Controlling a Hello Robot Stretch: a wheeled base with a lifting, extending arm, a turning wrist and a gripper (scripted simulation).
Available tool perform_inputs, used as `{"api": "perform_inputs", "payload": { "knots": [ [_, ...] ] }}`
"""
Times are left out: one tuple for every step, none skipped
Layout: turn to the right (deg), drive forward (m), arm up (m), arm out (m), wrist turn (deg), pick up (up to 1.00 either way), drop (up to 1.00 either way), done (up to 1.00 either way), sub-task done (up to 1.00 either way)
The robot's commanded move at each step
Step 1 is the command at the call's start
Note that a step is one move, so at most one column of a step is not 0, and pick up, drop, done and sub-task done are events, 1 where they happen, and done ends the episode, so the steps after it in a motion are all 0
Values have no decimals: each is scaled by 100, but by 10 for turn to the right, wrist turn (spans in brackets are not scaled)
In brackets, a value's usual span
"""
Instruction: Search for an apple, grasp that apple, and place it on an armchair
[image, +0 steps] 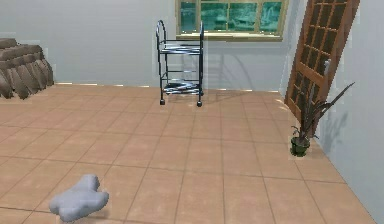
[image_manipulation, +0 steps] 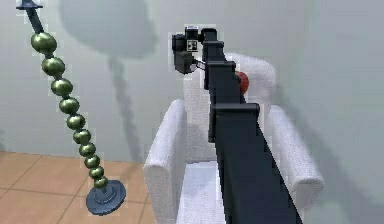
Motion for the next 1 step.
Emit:
{"api": "perform_inputs", "payload": {
  "knots": [
    [0, 0, -38, 0, 0, 0, 0, 0, 0]
  ]
}}
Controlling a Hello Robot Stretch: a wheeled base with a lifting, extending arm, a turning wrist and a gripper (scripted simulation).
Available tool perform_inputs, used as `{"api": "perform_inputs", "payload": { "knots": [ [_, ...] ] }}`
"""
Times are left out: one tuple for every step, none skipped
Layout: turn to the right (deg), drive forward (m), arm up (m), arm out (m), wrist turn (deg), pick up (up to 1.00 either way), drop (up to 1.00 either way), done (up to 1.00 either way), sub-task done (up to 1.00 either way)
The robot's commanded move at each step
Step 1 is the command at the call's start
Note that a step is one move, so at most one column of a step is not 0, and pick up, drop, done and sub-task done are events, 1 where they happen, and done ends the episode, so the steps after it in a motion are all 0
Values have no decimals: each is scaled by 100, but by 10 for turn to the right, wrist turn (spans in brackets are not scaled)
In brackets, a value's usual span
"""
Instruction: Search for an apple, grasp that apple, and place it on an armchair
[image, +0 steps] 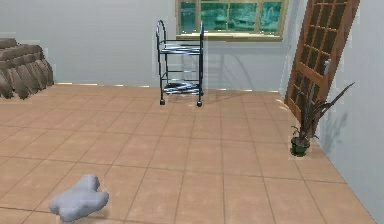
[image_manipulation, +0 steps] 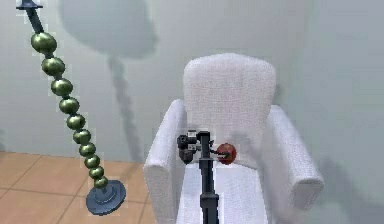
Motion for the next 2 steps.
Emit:
{"api": "perform_inputs", "payload": {
  "knots": [
    [0, 0, -32, 0, 0, 0, 0, 0, 0],
    [0, 0, 0, 0, 0, 0, 100, 0, 0]
  ]
}}
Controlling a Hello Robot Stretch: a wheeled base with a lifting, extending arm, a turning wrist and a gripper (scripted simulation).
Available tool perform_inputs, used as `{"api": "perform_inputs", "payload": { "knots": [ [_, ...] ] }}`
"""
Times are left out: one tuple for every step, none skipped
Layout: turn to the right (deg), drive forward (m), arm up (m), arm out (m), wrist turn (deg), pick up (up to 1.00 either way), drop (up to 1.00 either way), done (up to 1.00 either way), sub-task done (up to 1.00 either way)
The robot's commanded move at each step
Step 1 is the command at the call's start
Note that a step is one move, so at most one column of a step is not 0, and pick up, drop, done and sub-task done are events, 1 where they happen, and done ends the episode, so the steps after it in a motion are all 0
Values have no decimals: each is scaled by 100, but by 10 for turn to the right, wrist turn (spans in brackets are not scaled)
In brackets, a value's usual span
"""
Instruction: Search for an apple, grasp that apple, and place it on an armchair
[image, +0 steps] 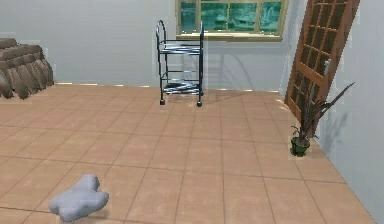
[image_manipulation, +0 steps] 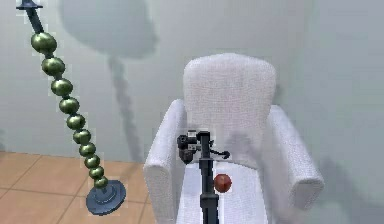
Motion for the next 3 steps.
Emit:
{"api": "perform_inputs", "payload": {
  "knots": [
    [0, 0, 10, 0, 0, 0, 0, 0, 0],
    [0, 0, 0, -8, 0, 0, 0, 0, 0],
    [0, 0, 0, 0, 0, 0, 0, 100, 0]
  ]
}}
